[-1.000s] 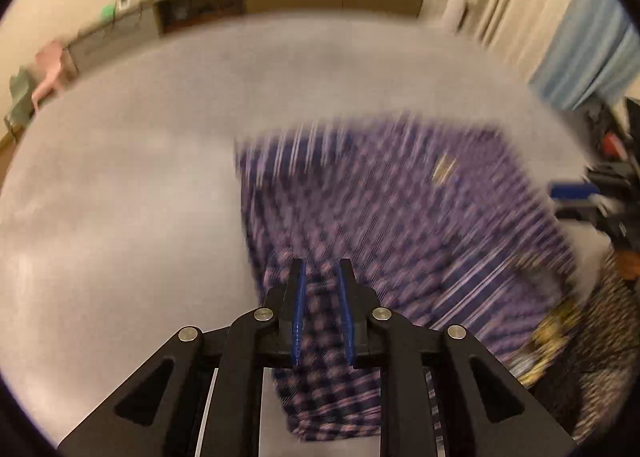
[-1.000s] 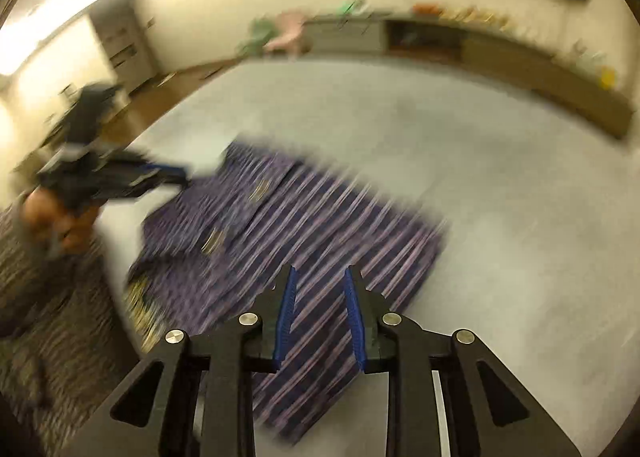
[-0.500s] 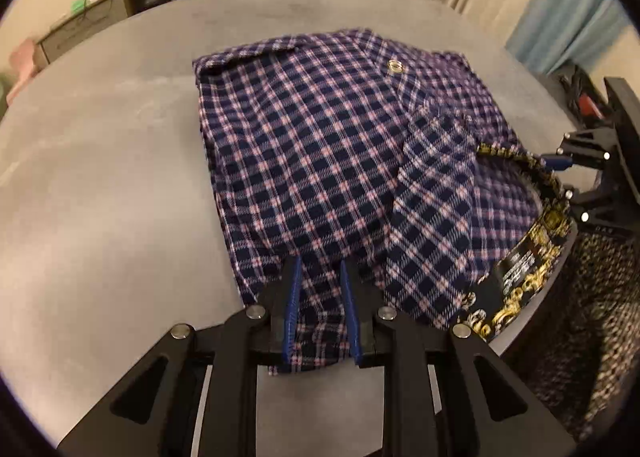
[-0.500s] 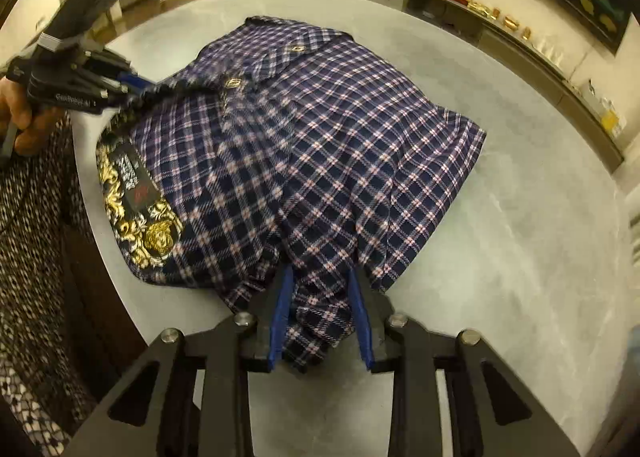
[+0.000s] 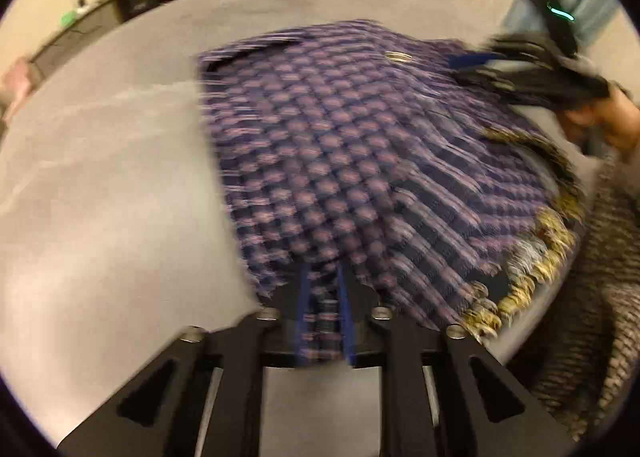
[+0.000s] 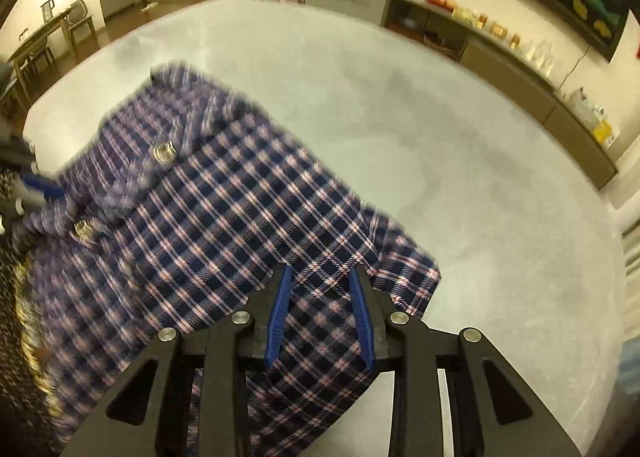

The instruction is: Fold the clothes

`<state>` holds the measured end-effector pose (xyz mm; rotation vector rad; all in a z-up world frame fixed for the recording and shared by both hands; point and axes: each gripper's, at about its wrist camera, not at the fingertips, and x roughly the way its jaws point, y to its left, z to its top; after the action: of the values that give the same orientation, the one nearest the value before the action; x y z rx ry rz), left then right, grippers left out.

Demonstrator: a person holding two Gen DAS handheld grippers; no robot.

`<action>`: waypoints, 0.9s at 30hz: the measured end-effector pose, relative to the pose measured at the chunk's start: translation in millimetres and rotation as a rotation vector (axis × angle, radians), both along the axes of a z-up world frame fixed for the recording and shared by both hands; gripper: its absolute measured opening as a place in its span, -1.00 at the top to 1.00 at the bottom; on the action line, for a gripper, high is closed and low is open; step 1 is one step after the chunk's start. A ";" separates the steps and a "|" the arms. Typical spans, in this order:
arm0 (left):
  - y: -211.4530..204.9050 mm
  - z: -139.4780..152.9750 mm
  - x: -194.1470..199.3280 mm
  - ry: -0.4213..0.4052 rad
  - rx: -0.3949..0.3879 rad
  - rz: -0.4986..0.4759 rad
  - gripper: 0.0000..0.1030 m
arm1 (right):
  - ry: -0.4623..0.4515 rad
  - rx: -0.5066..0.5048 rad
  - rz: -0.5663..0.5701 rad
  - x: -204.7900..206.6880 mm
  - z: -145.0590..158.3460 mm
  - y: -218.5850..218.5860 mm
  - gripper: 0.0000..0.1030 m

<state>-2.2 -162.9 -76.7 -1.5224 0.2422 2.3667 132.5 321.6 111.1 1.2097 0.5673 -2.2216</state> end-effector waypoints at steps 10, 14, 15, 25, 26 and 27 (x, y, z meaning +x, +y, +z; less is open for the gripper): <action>-117.1 43.6 -28.2 0.266 0.219 0.547 0.65 | -0.135 -0.079 0.154 87.2 -14.8 -89.2 0.56; -58.5 27.4 27.1 0.154 0.262 0.295 0.46 | -0.078 -0.099 0.068 19.8 -13.9 -102.4 0.53; -42.9 24.1 25.6 0.120 0.292 0.268 0.46 | -0.065 -0.100 0.055 -1.9 -13.7 -105.3 0.52; 73.4 -42.2 14.4 0.006 0.220 0.119 0.41 | -0.024 -0.145 0.142 -126.9 -76.7 -160.4 0.43; 78.0 -47.9 3.6 -0.006 0.205 0.109 0.50 | -0.045 -0.164 0.118 -131.7 -82.8 -161.7 0.43; 72.2 -50.2 -7.9 -0.016 0.190 0.114 0.63 | -0.060 -0.172 0.093 -135.2 -88.3 -163.9 0.43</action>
<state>-10.1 -90.7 -126.9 -1.5006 -0.0743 2.3845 -2.7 157.7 22.8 1.1339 0.3917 -2.1018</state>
